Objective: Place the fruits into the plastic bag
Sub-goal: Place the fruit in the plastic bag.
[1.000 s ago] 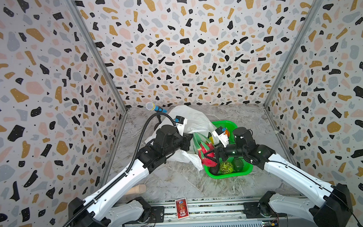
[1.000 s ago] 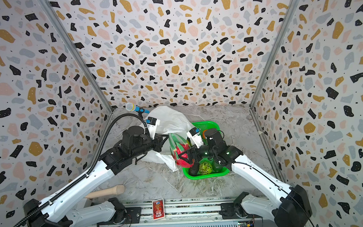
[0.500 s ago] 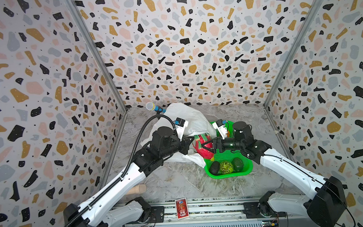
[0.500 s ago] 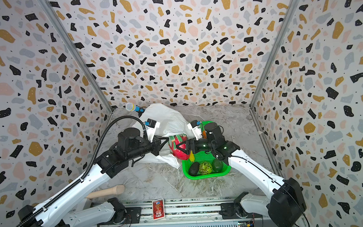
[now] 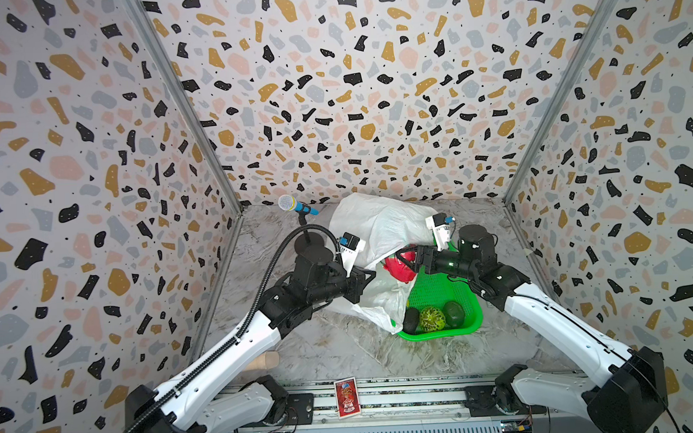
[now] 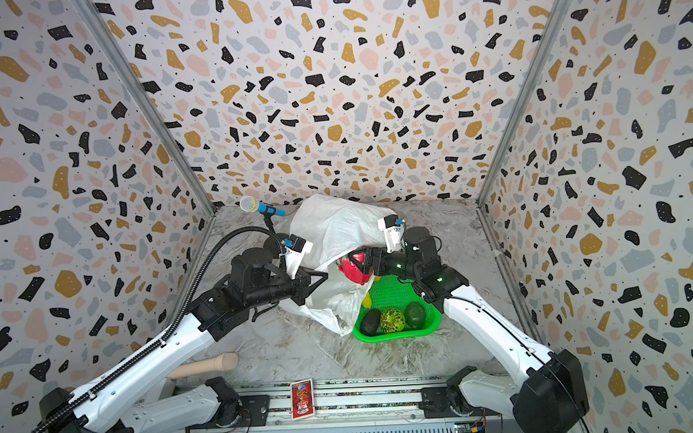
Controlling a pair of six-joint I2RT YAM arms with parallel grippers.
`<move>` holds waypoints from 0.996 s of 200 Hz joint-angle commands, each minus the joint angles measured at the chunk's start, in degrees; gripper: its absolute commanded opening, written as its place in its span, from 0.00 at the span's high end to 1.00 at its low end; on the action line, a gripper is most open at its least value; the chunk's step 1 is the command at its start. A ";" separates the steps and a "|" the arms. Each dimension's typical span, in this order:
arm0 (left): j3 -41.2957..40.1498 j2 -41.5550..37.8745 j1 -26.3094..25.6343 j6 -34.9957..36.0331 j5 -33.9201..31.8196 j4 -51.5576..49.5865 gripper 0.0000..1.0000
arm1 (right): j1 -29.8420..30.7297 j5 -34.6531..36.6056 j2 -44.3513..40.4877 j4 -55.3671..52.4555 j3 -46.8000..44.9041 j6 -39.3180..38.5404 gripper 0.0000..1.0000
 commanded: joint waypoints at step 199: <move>-6.19 -4.59 0.40 -1.57 -4.89 5.99 1.00 | 10.13 24.47 5.63 -13.25 5.76 2.63 0.01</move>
